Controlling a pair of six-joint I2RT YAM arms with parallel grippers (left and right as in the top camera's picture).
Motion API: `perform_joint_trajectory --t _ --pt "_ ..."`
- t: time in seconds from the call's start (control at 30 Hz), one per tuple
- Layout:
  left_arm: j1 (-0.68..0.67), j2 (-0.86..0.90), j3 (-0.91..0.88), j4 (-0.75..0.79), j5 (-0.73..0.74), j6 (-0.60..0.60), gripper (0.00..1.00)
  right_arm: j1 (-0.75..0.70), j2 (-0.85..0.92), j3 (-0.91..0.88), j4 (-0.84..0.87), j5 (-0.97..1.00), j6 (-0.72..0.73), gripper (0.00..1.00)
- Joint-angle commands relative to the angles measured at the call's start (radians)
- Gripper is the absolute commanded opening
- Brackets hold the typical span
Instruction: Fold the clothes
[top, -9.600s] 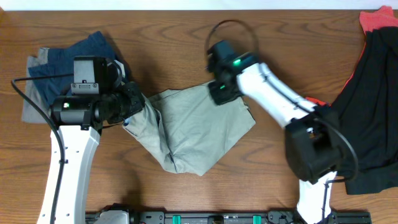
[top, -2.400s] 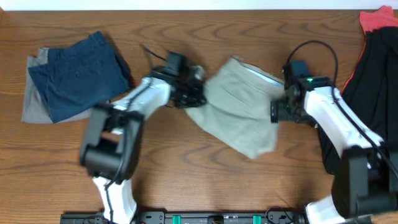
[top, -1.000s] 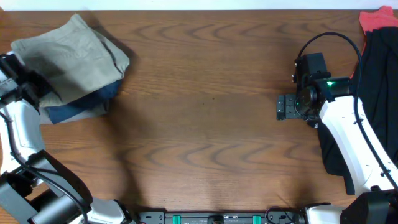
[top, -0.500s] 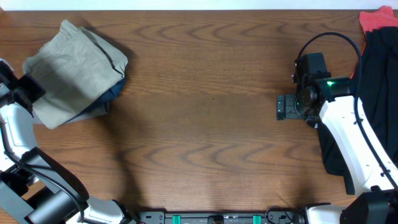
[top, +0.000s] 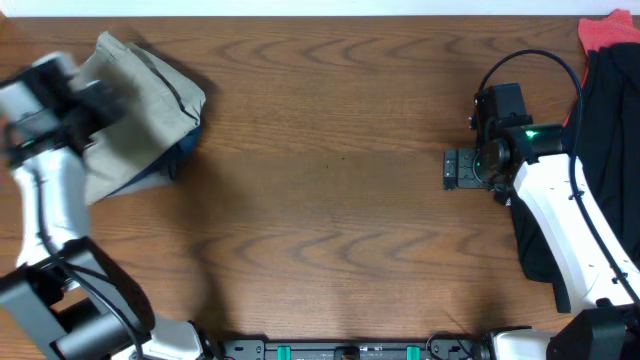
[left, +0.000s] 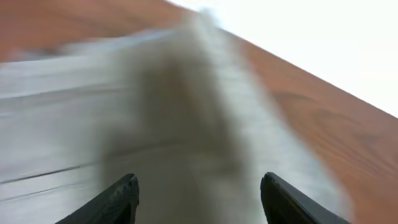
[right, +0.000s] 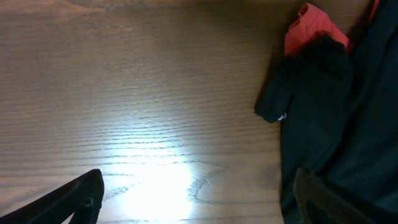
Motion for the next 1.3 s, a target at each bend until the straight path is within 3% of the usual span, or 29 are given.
perform_joint_trajectory --t 0.0,0.13,0.3,0.53,0.67,0.9,1.1,1.27 --pt "-0.128 -0.008 -0.002 0.008 0.062 -0.012 0.64 -0.017 -0.006 0.007 0.002 -0.016 -0.003 0.95" --pt "-0.27 0.035 -0.002 0.028 0.019 -0.012 0.64 -0.017 -0.006 0.006 -0.01 -0.016 -0.002 0.95" --pt "-0.352 0.111 -0.002 0.021 -0.123 -0.013 0.64 -0.017 -0.006 0.006 -0.029 -0.016 -0.003 0.95" --pt "-0.32 0.203 -0.002 -0.068 -0.134 -0.016 0.64 -0.017 -0.006 0.006 -0.039 -0.015 -0.003 0.95" --pt "-0.254 0.204 -0.002 -0.142 -0.236 -0.016 0.64 -0.017 -0.006 0.006 -0.039 -0.015 -0.003 0.95" --pt "-0.156 0.181 -0.002 -0.151 -0.249 -0.023 0.64 -0.017 -0.006 0.006 -0.039 -0.015 -0.003 0.95" --pt "-0.184 0.12 -0.002 -0.15 -0.19 0.036 0.65 -0.017 -0.006 0.006 -0.033 -0.015 0.002 0.96" --pt "-0.293 0.025 -0.002 -0.168 -0.167 0.072 0.7 -0.031 -0.006 0.006 0.047 -0.108 0.012 0.99"
